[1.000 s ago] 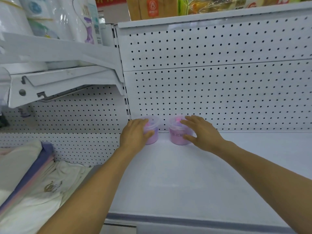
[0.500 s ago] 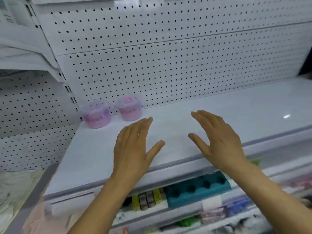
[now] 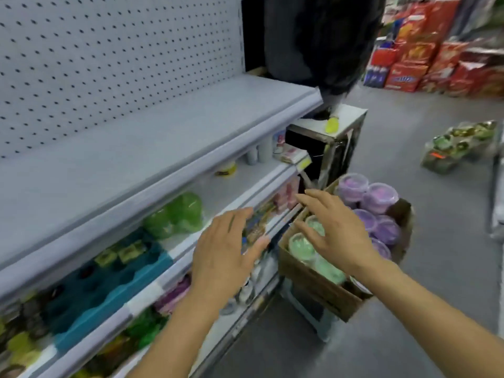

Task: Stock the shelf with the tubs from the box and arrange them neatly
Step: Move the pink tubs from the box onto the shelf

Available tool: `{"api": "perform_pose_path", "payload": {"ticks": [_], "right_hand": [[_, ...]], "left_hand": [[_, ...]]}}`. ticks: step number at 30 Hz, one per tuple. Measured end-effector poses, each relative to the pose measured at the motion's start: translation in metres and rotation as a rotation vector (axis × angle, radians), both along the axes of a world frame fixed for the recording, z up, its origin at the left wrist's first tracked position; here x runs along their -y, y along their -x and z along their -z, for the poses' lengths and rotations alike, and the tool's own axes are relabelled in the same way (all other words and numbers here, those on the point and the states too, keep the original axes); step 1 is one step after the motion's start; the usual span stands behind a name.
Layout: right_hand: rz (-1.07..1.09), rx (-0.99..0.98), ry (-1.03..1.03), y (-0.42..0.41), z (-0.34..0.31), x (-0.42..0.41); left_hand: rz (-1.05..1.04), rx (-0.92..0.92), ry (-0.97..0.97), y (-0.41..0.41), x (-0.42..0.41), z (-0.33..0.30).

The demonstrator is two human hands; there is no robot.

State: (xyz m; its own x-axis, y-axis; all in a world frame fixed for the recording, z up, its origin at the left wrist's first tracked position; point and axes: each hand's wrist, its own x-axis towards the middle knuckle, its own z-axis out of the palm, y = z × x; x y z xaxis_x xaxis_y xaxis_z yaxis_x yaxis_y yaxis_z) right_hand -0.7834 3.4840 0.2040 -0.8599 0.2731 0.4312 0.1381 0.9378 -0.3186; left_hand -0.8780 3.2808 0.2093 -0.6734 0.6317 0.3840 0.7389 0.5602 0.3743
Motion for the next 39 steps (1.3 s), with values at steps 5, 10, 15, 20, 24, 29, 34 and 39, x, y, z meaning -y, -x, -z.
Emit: {"api": "perform_pose_path", "payload": {"ticks": [5, 10, 15, 20, 24, 29, 34, 39], "right_hand": [[0.143, 0.103, 0.151, -0.064, 0.045, -0.117], [0.303, 0.284, 0.355, -0.099, 0.097, -0.188], [0.373, 0.435, 0.54, -0.092, 0.151, -0.23], [0.411, 0.57, 0.762, -0.065, 0.195, -0.27], [0.384, 0.744, 0.894, -0.039, 0.23, -0.301], [0.289, 0.991, 0.906, -0.018, 0.266, -0.321], [0.214, 1.142, 0.875, -0.002, 0.277, -0.327], [0.137, 1.172, 0.813, 0.006, 0.278, -0.329]], "left_hand": [[0.118, 0.212, 0.061, -0.029, -0.113, 0.057], [0.192, 0.508, 0.133, -0.036, -0.191, 0.116], [0.166, 0.782, 0.175, -0.003, -0.261, 0.157], [0.121, 0.969, 0.174, 0.054, -0.349, 0.187], [0.061, 1.105, 0.189, 0.096, -0.42, 0.213], [0.0, 1.269, 0.188, 0.132, -0.49, 0.249], [-0.129, 1.406, 0.153, 0.156, -0.544, 0.274], [-0.14, 1.46, 0.111, 0.161, -0.579, 0.287]]}}
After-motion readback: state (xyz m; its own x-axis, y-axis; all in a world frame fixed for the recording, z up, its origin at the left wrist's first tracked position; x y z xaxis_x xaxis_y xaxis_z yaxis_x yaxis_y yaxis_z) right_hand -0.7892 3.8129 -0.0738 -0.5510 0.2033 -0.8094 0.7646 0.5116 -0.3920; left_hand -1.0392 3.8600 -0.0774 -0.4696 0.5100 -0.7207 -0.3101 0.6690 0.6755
